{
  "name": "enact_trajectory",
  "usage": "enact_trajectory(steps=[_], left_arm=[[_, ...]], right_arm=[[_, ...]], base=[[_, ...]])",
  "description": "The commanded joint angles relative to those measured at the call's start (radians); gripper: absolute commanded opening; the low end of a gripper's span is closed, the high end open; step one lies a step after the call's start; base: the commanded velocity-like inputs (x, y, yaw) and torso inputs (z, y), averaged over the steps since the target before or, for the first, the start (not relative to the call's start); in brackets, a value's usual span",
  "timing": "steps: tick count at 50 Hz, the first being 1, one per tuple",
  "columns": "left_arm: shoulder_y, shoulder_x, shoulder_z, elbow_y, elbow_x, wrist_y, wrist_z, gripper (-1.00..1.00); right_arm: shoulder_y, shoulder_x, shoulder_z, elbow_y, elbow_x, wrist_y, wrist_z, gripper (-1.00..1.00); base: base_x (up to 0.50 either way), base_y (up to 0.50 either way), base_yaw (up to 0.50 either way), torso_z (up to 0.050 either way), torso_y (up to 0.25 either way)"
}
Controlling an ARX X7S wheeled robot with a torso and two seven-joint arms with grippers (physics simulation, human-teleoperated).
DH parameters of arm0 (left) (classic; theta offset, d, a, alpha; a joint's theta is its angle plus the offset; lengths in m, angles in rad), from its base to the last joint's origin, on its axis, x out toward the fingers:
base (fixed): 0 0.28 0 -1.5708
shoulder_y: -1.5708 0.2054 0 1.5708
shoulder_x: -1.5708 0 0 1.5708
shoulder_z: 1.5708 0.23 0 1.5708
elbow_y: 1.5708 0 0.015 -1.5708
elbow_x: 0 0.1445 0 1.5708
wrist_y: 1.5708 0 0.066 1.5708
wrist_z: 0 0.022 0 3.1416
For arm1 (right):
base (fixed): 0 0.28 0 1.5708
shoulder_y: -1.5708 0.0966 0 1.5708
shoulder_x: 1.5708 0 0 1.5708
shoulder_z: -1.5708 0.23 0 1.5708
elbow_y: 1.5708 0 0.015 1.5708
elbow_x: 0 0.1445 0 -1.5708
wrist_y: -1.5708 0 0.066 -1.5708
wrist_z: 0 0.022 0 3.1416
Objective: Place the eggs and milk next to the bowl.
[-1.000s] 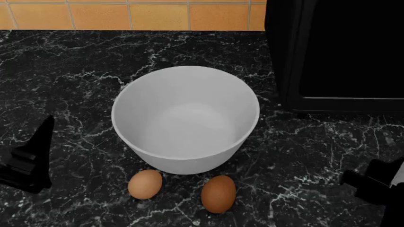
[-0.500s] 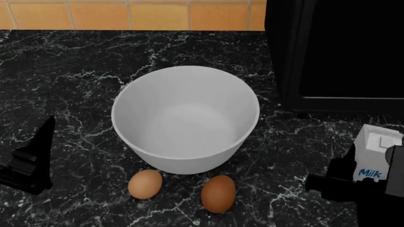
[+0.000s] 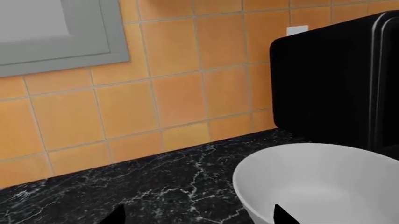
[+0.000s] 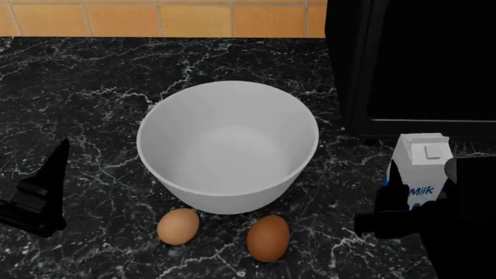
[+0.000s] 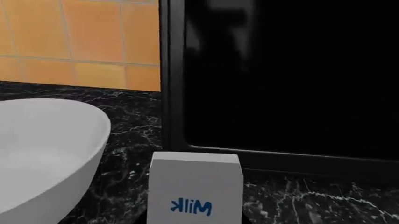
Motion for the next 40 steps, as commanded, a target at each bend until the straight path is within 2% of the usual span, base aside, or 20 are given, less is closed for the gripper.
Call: enact_trajectory(steps=[1, 25, 40], left_arm=[[-0.022, -0.005, 0.004, 0.006, -0.004, -0.023, -0.015, 1.00], [-0.053, 0.000, 0.022, -0.009, 0.010, -0.044, -0.041, 1.00], [-0.049, 0.004, 0.034, -0.024, 0.023, -0.029, -0.036, 1.00]], right_arm=[[0.087, 0.051, -0.030, 0.064, -0.043, -0.038, -0.187, -1.00], [0.229, 0.091, -0.114, 0.207, -0.011, -0.130, -0.579, -1.00], [0.224, 0.081, -0.144, 0.228, -0.018, -0.176, -0.663, -1.00]], base=[[0.00, 0.00, 0.00, 0.000, 0.000], [0.00, 0.00, 0.00, 0.000, 0.001], [0.00, 0.00, 0.00, 0.001, 0.001]])
